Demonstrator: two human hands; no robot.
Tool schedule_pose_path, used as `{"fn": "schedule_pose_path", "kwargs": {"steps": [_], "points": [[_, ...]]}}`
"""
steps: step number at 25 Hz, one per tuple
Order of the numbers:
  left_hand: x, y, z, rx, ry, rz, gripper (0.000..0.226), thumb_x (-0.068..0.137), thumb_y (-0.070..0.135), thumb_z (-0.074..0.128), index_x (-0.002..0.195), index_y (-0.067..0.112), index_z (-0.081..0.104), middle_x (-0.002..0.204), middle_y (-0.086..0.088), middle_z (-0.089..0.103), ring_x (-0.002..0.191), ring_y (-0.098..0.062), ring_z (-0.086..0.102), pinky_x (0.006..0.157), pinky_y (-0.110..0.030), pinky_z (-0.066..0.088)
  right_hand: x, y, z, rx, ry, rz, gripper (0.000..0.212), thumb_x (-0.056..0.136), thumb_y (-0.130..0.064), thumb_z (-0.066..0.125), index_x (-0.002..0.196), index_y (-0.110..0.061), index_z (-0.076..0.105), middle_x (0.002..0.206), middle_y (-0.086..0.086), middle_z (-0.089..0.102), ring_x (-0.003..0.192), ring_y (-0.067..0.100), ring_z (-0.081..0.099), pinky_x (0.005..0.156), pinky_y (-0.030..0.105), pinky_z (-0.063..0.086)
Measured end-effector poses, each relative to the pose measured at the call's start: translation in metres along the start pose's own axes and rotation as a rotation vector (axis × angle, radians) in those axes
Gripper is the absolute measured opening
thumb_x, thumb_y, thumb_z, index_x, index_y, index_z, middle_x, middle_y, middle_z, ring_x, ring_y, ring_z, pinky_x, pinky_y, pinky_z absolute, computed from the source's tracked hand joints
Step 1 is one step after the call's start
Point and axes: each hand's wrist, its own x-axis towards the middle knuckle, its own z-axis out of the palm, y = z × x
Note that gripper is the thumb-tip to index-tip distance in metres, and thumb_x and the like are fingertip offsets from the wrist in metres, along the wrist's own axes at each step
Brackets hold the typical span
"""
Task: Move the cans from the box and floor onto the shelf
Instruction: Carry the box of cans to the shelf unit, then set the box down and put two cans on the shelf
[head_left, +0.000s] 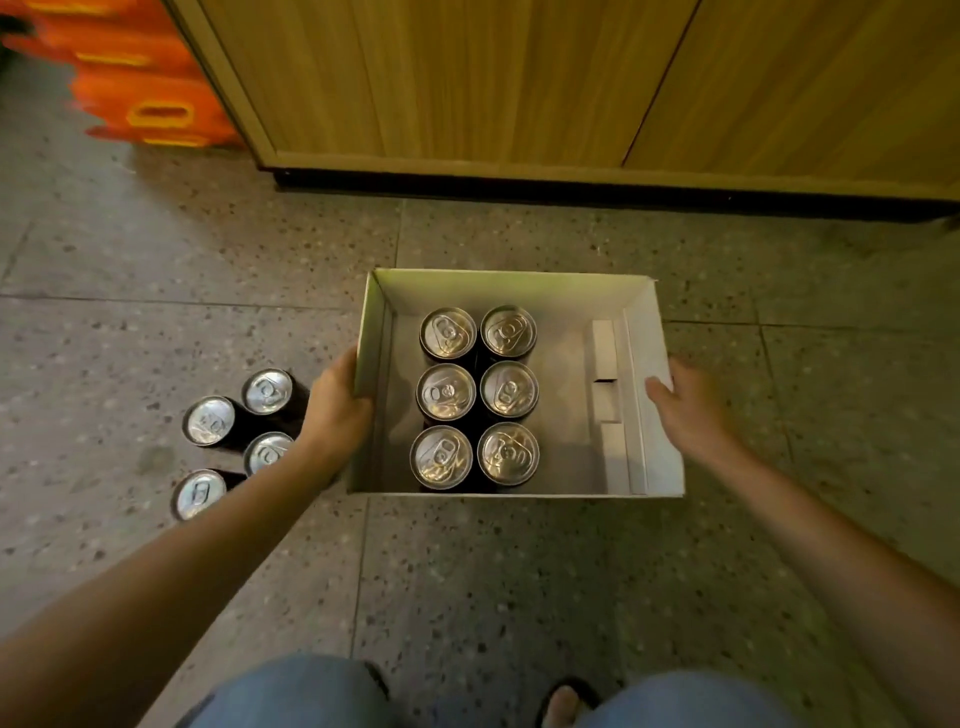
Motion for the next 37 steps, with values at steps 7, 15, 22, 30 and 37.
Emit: {"fn": "schedule_pose_path", "kwargs": {"steps": [7, 15, 22, 30, 37], "points": [[0.004, -0.056, 0.037, -0.014, -0.050, -0.039, 0.044, 0.086, -0.005, 0.050, 0.128, 0.008, 0.048, 0.115, -0.013, 0.061, 0.096, -0.017, 0.054, 0.081, -0.032, 0.046, 0.002, 0.046, 0.055, -0.018, -0.006, 0.068, 0.024, 0.095, -0.013, 0.039, 0.109, 0.000, 0.054, 0.107, 0.021, 0.061, 0.098, 0.032, 0.058, 0.078, 0.036, 0.044], [0.009, -0.068, 0.042, 0.006, -0.066, -0.037, 0.053, 0.086, -0.004, 0.049, 0.135, 0.014, 0.040, 0.125, -0.014, 0.058, 0.105, -0.019, 0.054, 0.089, -0.035, 0.045, 0.008, 0.054, 0.067, -0.057, 0.025, 0.068, 0.030, 0.095, -0.017, 0.042, 0.119, -0.002, 0.049, 0.117, 0.019, 0.058, 0.102, 0.027, 0.057, 0.081, 0.034, 0.045], [0.010, -0.041, 0.024, 0.113, 0.136, 0.430, 0.068, 0.080, 0.018, 0.066, 0.139, 0.010, 0.032, 0.139, -0.008, 0.039, 0.126, -0.015, 0.039, 0.104, -0.030, 0.034, 0.012, 0.006, 0.045, 0.037, 0.178, -0.334, 0.048, 0.085, -0.021, 0.059, 0.130, -0.013, 0.045, 0.130, 0.004, 0.052, 0.117, 0.011, 0.046, 0.102, 0.033, 0.039], [0.047, -0.031, 0.071, -0.335, -0.373, -0.088, 0.055, 0.073, 0.007, 0.071, 0.120, 0.019, 0.044, 0.103, -0.002, 0.061, 0.095, -0.019, 0.061, 0.077, -0.025, 0.050, 0.040, -0.022, 0.117, 0.404, -0.585, -0.019, 0.065, 0.070, -0.025, 0.067, 0.131, -0.017, 0.043, 0.125, 0.003, 0.056, 0.119, 0.019, 0.049, 0.102, 0.032, 0.039], [0.066, -0.041, 0.073, -0.225, -0.329, 0.041, 0.067, 0.056, 0.016, 0.085, 0.116, 0.019, 0.054, 0.110, 0.000, 0.067, 0.103, -0.015, 0.063, 0.090, -0.035, 0.051, 0.054, -0.019, 0.126, 0.391, -0.606, -0.179, 0.072, 0.069, -0.019, 0.076, 0.130, -0.021, 0.038, 0.129, 0.000, 0.050, 0.118, 0.013, 0.047, 0.097, 0.021, 0.036]]}}
